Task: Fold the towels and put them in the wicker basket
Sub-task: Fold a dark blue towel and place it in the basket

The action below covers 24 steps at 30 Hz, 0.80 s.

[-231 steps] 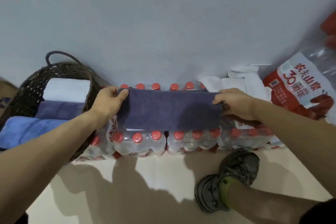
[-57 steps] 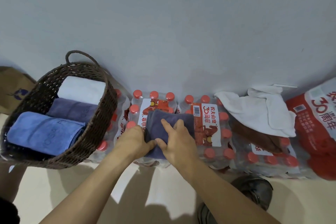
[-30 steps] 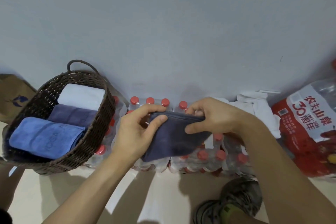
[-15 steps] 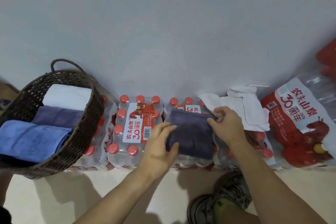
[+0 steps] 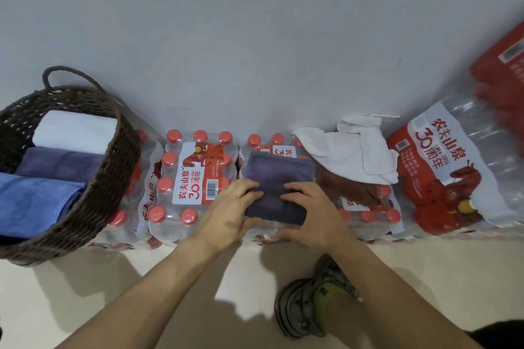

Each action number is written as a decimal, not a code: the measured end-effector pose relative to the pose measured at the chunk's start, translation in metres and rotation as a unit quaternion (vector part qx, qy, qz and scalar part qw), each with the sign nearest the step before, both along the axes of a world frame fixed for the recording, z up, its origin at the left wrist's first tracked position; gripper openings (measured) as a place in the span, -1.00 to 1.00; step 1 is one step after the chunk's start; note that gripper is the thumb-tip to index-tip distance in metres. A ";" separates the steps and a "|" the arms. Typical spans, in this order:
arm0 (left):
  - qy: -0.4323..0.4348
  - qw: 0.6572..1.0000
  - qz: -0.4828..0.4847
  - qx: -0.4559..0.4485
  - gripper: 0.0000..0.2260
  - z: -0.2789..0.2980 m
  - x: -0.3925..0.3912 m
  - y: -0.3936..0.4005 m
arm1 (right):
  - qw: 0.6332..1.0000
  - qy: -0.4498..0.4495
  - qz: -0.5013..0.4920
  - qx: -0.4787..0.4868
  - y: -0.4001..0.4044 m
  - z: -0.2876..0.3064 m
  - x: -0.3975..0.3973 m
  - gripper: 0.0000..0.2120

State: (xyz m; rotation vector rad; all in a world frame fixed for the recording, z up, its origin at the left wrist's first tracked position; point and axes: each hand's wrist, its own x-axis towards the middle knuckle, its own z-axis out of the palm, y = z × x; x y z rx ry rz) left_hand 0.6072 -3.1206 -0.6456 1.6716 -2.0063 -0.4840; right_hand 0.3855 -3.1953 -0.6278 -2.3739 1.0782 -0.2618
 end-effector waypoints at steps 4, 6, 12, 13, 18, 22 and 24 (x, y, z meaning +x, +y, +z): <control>-0.008 0.998 0.041 -0.038 -0.77 0.003 -0.004 0.003 | 0.997 -0.027 -0.024 -0.074 0.014 -0.011 -0.013 -0.52; -0.004 0.997 0.063 -0.048 -0.79 0.004 -0.002 0.003 | 0.995 -0.024 -0.038 -0.085 0.017 -0.012 -0.012 -0.57; 0.028 0.999 0.032 -0.003 -0.65 0.009 0.000 0.006 | 0.993 -0.054 -0.107 0.006 0.007 0.008 -0.007 -0.79; 0.043 0.998 0.043 -0.006 -0.71 0.011 -0.001 0.006 | 0.991 -0.061 -0.120 0.024 0.005 0.011 -0.006 -0.83; 0.144 0.980 0.132 0.029 -0.84 0.016 -0.009 -0.001 | 0.932 -0.210 -0.268 0.127 -0.001 0.008 -0.001 -0.78; 0.159 0.966 0.175 0.100 -0.78 0.014 -0.013 -0.003 | 0.927 -0.189 -0.292 0.137 -0.003 0.004 0.004 -0.77; 0.152 0.964 0.188 0.114 -0.78 0.012 -0.015 -0.006 | 0.931 -0.162 -0.300 0.130 -0.005 0.002 0.009 -0.79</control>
